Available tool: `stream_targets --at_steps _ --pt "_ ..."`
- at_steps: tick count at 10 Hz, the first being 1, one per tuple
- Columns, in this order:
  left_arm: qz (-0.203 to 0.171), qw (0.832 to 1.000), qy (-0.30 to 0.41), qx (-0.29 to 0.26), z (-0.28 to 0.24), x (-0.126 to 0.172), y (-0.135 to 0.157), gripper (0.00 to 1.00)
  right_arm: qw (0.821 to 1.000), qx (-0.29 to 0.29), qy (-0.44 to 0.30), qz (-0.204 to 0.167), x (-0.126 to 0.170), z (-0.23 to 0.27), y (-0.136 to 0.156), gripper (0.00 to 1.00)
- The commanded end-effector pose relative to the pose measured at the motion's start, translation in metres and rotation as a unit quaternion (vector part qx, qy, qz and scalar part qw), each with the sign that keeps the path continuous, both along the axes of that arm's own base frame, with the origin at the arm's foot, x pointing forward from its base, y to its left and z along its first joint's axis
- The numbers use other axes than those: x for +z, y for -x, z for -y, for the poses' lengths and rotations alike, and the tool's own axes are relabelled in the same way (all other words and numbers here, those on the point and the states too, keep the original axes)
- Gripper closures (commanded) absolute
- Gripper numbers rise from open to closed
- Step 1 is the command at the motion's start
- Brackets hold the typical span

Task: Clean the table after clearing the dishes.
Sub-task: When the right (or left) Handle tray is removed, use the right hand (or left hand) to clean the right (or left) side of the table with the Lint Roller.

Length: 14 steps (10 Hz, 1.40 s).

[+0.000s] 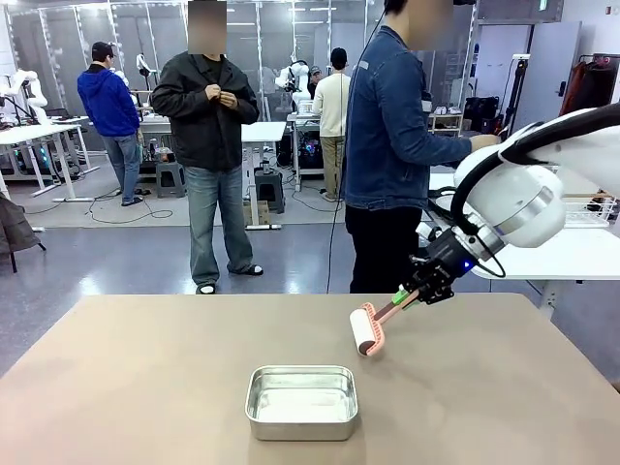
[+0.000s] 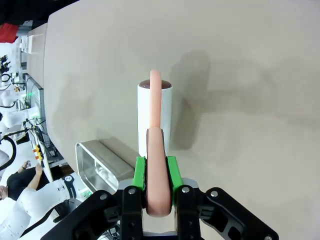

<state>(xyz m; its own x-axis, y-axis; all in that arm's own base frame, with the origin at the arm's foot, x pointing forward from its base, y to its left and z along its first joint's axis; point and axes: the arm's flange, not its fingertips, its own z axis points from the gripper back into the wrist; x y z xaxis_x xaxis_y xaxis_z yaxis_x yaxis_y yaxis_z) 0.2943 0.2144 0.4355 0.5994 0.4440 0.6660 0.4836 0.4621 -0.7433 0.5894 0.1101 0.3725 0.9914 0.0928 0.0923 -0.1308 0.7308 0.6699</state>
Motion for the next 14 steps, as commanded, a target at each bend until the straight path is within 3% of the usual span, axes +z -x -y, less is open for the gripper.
stream_targets --at_steps 1,7,14 --pt "-0.003 1.0 0.006 -0.003 -0.002 0.002 0.002 0.0 0.999 -0.028 -0.007 -0.023 -0.014 -0.007 0.001 0.78" --pt "-0.003 1.0 0.006 -0.003 -0.002 0.002 0.002 0.0 0.996 -0.07 0.011 -0.054 -0.05 0.022 0.005 0.78" --pt "-0.003 1.0 0.006 -0.003 -0.002 0.002 0.002 0.0 0.992 -0.06 0.102 -0.034 -0.058 0.087 0.016 0.78"
